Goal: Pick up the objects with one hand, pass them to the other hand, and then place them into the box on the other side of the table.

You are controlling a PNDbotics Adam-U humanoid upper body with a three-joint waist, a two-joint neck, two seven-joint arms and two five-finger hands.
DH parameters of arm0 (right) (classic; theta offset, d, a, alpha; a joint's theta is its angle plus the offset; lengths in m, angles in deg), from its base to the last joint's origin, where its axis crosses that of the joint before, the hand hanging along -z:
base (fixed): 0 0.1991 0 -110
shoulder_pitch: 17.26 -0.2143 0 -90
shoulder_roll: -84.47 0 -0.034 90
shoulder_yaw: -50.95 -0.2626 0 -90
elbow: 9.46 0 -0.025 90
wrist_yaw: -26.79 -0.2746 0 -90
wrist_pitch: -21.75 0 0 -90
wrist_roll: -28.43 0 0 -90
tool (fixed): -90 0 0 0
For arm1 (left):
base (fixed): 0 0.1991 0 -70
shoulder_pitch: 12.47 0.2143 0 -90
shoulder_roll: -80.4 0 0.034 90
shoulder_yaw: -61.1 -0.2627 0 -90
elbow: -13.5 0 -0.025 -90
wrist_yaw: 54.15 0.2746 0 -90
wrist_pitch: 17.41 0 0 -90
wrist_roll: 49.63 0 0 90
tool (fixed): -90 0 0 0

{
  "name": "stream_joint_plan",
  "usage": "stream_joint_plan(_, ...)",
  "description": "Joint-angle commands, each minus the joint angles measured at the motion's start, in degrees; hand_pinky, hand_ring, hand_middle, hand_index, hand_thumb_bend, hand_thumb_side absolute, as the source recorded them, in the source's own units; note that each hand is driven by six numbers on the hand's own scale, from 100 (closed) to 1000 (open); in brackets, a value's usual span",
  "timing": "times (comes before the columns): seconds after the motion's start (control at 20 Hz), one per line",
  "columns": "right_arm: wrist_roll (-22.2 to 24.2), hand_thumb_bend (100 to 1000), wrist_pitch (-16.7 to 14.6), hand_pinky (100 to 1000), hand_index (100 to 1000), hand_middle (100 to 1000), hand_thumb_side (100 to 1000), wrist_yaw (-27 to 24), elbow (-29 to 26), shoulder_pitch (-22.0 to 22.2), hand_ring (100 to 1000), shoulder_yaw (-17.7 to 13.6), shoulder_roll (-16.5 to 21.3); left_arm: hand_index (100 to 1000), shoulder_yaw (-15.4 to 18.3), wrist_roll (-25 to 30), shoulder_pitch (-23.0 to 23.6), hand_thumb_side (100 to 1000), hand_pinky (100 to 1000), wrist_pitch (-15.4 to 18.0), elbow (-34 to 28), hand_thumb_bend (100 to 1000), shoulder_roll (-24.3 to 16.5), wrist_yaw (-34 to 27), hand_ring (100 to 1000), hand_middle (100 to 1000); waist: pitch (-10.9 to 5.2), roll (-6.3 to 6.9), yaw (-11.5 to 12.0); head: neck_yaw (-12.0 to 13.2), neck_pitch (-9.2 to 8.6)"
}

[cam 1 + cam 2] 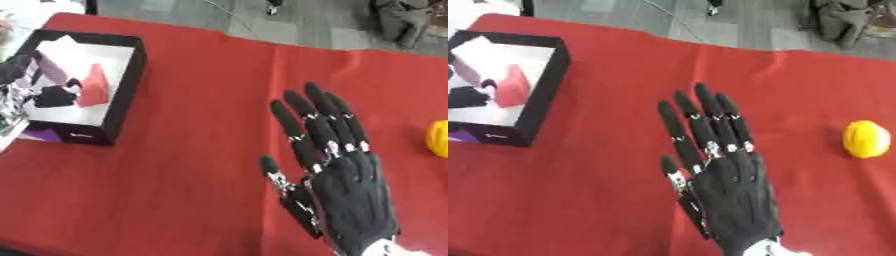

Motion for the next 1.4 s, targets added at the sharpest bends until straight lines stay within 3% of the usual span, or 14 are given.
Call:
stream_joint_plan(0.05, -0.4, 492, 0.0, 876, 914, 835, 100, -0.2, -1.2, -0.4, 925, -0.2, 0.9, 975, 1.2, -0.8, -1.0, 254, 1000, 0.7, -0.4, 162, -1.2, 0.7, 933, 853, -0.99, 0.53, 0.1, 0.1, -0.09)
stream_joint_plan(0.4, -0.5, 483, 0.1, 873, 912, 832, 100, -0.6, -1.2, -0.4, 923, -0.1, 1.0, 1000, 0.6, 0.3, -0.9, 228, 1000, 4.0, 0.3, 350, -1.3, 3.1, 949, 870, -0.82, 0.72, 0.0, 0.2, -0.16)
stream_joint_plan(0.6, -0.6, 479, 0.2, 871, 910, 830, 100, -0.8, -1.2, -0.5, 922, -0.1, 1.0, 994, 1.0, 0.6, -0.8, 297, 1000, 4.8, 0.6, 302, -1.3, 6.2, 943, 865, -0.76, 0.8, 0.0, 0.2, -0.05)
stream_joint_plan(0.75, -0.6, 474, 0.3, 871, 909, 829, 100, -0.9, -1.2, -0.4, 921, 0.0, 1.1, 996, 1.0, 0.0, -0.8, 311, 1000, 5.6, 0.5, 319, -1.4, 8.4, 936, 858, -0.75, 0.83, 0.0, 0.2, -0.02)
stream_joint_plan(0.9, -0.5, 472, 0.4, 870, 908, 828, 100, -1.0, -1.2, -0.4, 920, 0.0, 1.1, 1000, 0.9, -0.8, -0.8, 323, 1000, 6.7, 0.7, 468, -1.4, 10.3, 938, 862, -0.72, 0.88, -0.1, 0.3, -0.02)
stream_joint_plan(1.0, -0.5, 470, 0.4, 869, 907, 826, 100, -1.0, -1.2, -0.4, 919, 0.1, 1.1, 1000, 0.8, -0.3, -0.8, 326, 1000, 7.4, 1.2, 519, -1.4, 11.7, 939, 864, -0.69, 0.95, -0.1, 0.3, -0.02)
stream_joint_plan(1.4, -0.5, 467, 0.3, 867, 904, 823, 100, -1.4, -1.2, -0.5, 916, 0.2, 1.4, 1000, 1.4, -0.2, -1.1, 351, 1000, 9.1, -0.1, 423, -2.4, 15.8, 934, 864, -0.73, 1.27, 0.0, 0.4, 0.05)
